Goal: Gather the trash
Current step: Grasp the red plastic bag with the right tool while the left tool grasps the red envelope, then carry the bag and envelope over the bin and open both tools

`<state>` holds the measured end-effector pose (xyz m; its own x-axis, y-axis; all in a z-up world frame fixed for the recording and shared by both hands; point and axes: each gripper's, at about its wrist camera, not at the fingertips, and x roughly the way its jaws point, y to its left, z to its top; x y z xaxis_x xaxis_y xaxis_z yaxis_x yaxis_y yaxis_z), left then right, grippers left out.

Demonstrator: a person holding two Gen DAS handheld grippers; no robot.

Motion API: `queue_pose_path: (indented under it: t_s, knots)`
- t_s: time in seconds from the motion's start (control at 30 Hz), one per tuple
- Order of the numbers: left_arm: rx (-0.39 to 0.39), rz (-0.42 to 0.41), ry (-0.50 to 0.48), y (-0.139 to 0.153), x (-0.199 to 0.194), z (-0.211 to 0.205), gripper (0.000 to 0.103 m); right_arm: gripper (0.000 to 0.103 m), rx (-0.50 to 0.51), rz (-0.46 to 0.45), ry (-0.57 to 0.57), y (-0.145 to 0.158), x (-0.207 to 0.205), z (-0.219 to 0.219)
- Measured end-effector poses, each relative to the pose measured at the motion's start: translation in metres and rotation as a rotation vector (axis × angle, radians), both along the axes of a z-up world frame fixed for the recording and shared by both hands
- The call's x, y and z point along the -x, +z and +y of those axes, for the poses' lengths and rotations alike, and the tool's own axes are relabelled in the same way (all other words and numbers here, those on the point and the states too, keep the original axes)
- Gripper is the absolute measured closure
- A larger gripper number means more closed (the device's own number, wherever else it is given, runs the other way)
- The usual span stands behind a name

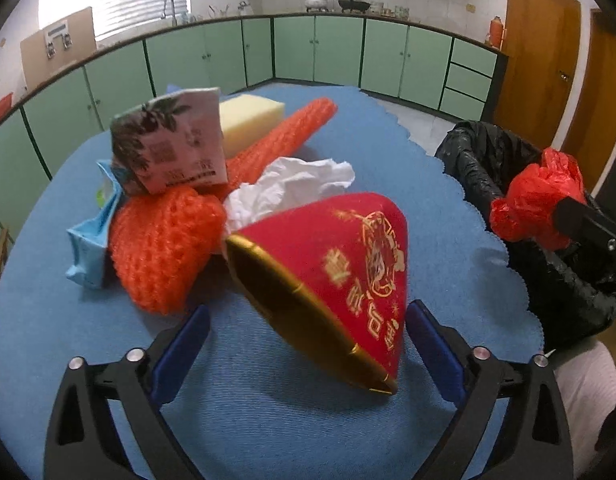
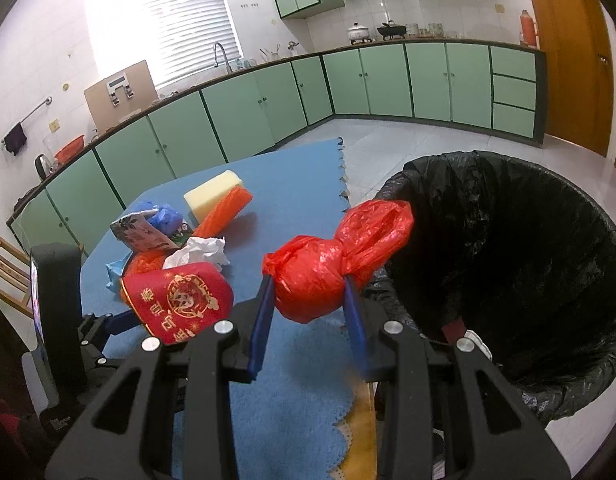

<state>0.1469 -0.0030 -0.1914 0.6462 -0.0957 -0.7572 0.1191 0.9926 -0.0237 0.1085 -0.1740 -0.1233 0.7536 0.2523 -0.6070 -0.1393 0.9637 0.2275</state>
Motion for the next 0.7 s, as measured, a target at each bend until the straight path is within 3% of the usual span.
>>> queue_pose_path:
  t_s: [0.03, 0.07, 0.13, 0.23, 0.47, 0.7]
  knots:
    - [0.012, 0.003, -0.008, 0.001, 0.0, 0.001, 0.028, 0.07, 0.0, 0.001, -0.001, 0.0, 0.0, 0.0]
    - [0.032, 0.012, -0.027, 0.002, 0.001, 0.001, 0.034, 0.07, 0.0, 0.001, -0.001, 0.001, 0.0, 0.0]
    - [0.084, 0.019, -0.064, 0.004, 0.002, 0.003, 0.062, 0.07, 0.001, 0.0, -0.001, 0.001, 0.0, 0.001]
    - [0.146, 0.025, -0.09, 0.008, 0.006, 0.007, 0.079, 0.07, 0.005, -0.003, 0.003, 0.002, 0.0, 0.001]
    - [0.155, -0.04, -0.108, 0.033, 0.022, 0.012, 0.091, 0.07, 0.007, -0.023, 0.005, 0.01, 0.003, 0.003]
    - [0.162, -0.105, -0.125, 0.062, 0.029, 0.008, 0.094, 0.07, 0.005, -0.06, 0.001, 0.027, 0.01, -0.003]
